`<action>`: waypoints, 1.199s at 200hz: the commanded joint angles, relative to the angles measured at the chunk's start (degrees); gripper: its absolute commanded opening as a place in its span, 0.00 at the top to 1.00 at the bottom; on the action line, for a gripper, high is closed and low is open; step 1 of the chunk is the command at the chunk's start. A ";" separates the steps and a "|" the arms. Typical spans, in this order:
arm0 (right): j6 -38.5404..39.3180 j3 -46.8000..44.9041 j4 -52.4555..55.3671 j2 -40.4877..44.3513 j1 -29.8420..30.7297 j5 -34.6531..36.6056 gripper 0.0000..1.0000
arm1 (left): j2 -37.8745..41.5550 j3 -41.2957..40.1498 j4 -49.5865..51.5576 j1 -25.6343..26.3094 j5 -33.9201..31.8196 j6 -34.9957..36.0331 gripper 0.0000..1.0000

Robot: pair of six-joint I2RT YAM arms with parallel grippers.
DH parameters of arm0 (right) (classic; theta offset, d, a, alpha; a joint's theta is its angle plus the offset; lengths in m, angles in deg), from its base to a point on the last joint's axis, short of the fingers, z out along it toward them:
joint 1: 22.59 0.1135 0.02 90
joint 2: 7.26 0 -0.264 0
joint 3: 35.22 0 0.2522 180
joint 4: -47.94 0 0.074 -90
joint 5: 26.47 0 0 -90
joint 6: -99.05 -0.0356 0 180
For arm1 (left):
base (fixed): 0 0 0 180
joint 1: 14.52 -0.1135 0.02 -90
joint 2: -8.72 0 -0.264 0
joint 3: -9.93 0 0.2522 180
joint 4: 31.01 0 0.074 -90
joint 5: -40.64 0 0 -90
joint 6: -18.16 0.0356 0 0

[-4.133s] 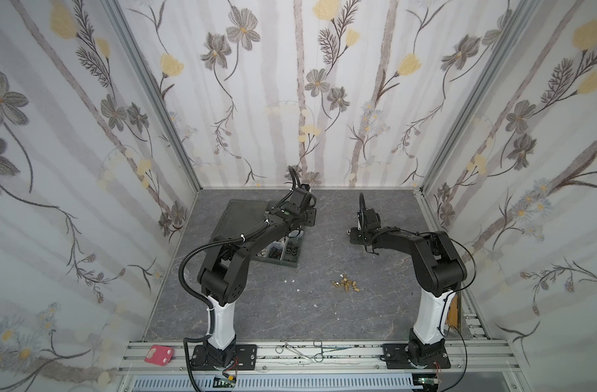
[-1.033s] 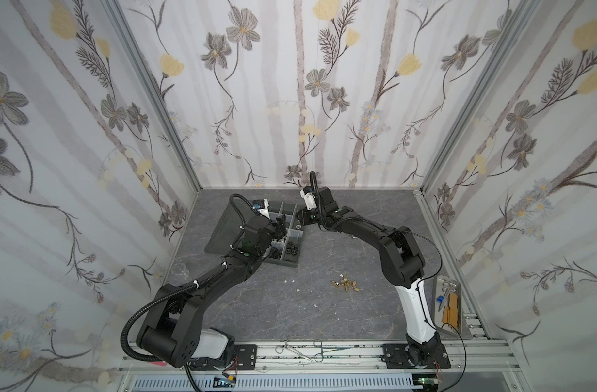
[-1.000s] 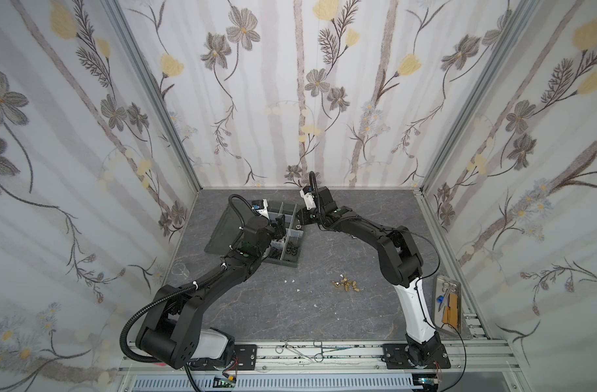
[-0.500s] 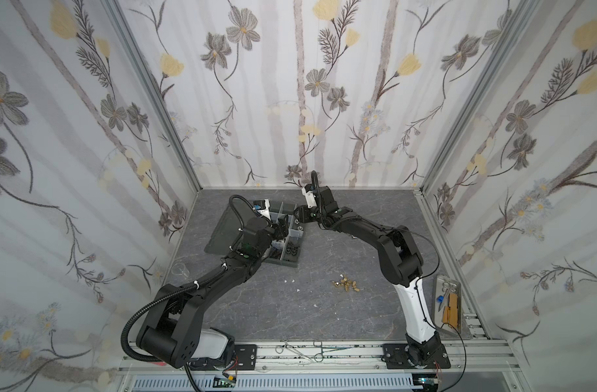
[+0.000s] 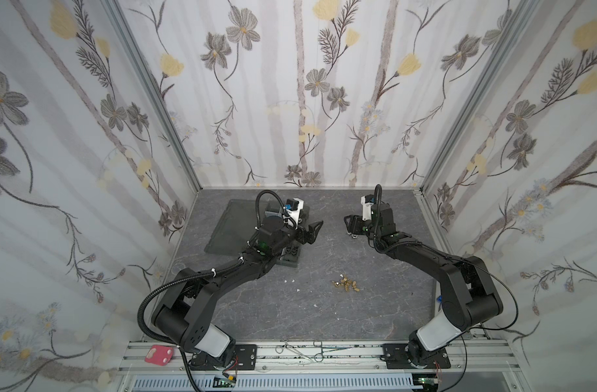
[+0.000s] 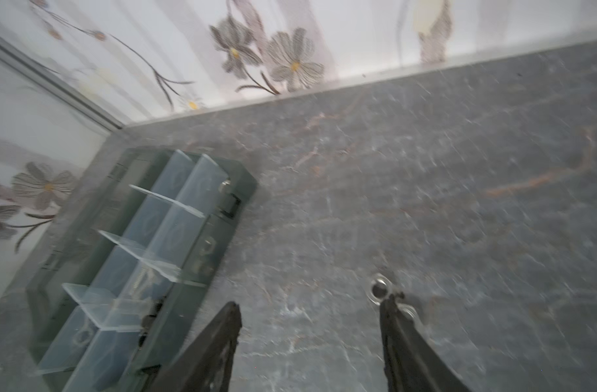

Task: Sort the screws and nuts into containers
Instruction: Pick up the nut from the top-right of the table.

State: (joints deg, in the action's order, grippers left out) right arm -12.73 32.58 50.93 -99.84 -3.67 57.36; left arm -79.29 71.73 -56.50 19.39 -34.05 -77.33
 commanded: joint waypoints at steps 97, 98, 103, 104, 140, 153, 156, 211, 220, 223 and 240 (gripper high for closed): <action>2.17 0.91 7.39 -7.45 -3.98 6.18 0.40 | -7.55 6.77 0.32 2.82 -1.58 5.83 0.05; 2.22 0.99 7.45 -7.49 -3.98 6.18 0.40 | -7.54 6.71 0.27 2.87 -1.59 5.84 0.05; 2.39 1.33 7.87 -7.89 -4.04 5.99 0.40 | -7.47 6.37 -0.23 3.05 -1.79 5.80 0.05; 2.42 1.42 8.00 -7.93 -4.05 5.99 0.40 | -7.50 6.24 -0.36 3.11 -1.87 5.83 0.05; 4.10 4.60 12.14 -10.85 -4.07 4.47 0.45 | -5.93 3.08 -2.33 5.39 -4.80 6.72 0.04; 4.03 5.39 12.90 -11.86 -4.10 4.09 0.48 | -4.99 1.75 -2.71 5.55 -5.19 6.72 0.04; 3.96 5.47 13.02 -12.06 -4.11 4.13 0.49 | -4.83 1.46 -2.83 5.57 -5.27 6.72 0.04; 6.23 8.24 13.38 -16.01 -2.67 3.03 0.50 | -1.93 -2.06 -3.37 5.47 -8.05 8.79 0.04; 7.10 8.73 13.22 -16.46 -2.22 3.48 0.49 | -1.74 -2.29 -3.25 5.55 -8.19 8.90 0.04; 7.30 8.82 13.15 -16.63 -2.01 3.73 0.49 | -1.65 -2.37 -3.20 5.51 -8.13 8.93 0.04; 7.89 9.84 13.72 -17.79 -1.52 5.27 0.49 | -1.19 -3.09 -3.66 5.47 -8.28 8.76 0.03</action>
State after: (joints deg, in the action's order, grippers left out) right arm -7.05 41.17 64.26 -116.49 -5.79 60.92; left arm -81.37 69.45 -57.55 24.88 -41.33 -69.71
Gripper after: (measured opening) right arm 0.508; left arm 0.964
